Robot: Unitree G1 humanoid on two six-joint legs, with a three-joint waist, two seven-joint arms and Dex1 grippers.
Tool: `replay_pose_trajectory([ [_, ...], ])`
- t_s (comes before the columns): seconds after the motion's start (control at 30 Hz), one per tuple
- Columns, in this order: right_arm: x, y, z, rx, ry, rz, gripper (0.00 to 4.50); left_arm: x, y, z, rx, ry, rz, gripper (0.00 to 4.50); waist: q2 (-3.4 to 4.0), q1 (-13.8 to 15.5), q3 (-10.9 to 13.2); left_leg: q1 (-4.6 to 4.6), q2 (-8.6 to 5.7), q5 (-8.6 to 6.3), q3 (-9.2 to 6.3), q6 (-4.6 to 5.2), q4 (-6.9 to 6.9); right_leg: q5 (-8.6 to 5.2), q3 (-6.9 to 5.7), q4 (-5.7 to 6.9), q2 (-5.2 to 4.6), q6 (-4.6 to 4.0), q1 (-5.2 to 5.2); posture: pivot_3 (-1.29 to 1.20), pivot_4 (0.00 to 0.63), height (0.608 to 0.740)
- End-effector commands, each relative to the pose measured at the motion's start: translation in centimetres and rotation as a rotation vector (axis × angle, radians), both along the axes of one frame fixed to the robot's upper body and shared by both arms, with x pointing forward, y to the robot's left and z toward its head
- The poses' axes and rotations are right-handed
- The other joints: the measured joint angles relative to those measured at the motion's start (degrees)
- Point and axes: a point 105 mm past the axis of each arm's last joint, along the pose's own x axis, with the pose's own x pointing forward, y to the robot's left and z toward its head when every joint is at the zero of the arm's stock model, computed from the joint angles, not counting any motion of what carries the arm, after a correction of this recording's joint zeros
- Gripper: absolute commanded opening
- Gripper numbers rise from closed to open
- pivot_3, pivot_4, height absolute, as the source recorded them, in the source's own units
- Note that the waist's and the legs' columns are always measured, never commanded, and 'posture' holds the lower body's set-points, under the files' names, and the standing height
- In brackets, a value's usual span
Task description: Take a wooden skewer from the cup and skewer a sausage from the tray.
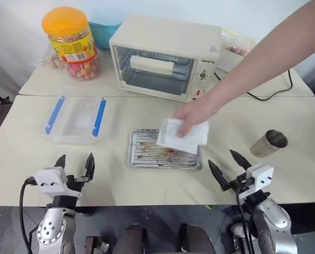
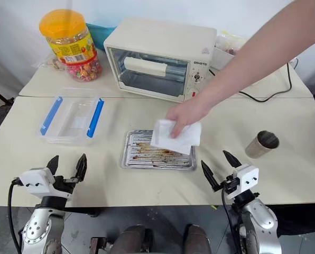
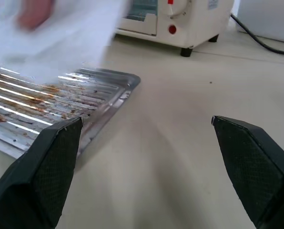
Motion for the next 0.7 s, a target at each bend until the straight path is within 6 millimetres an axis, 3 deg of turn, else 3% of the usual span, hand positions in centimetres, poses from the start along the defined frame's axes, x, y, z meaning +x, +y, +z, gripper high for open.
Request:
replay_pose_trajectory([
  [0.03,0.0,-0.8,1.0,-0.027,-0.062,-0.055,4.50,-0.1,0.2,0.9,0.027,-0.035,0.023,4.46,0.00,0.00,0.00,0.00,0.00,0.00,0.00,0.00,0.00,0.00,0.00,0.01,0.00,0.00,-0.01,0.00,0.150,0.740],
  [0.33,0.3,-0.8,1.3,-0.013,-0.084,-0.084,4.50,-0.1,0.9,1.2,-0.038,-0.088,0.051,4.46,0.01,-0.01,0.00,0.00,0.03,0.00,0.00,-0.01,0.01,0.00,0.01,0.00,0.01,0.00,-0.01,0.00,0.150,0.740],
  [0.53,1.3,0.9,2.3,0.022,-0.118,-0.047,4.50,0.6,0.1,1.1,0.016,-0.059,0.016,4.46,0.01,-0.07,0.00,0.00,0.04,0.00,0.01,-0.01,0.01,0.00,0.00,0.02,0.04,0.00,-0.02,0.00,0.150,0.740],
  [0.7,1.4,1.2,2.2,0.018,-0.113,-0.038,4.50,0.7,0.8,1.2,-0.003,-0.075,0.063,4.46,0.01,0.03,0.00,-0.02,0.03,-0.01,0.01,-0.01,0.04,0.00,0.01,0.05,0.02,-0.01,-0.03,0.00,0.150,0.740],
])
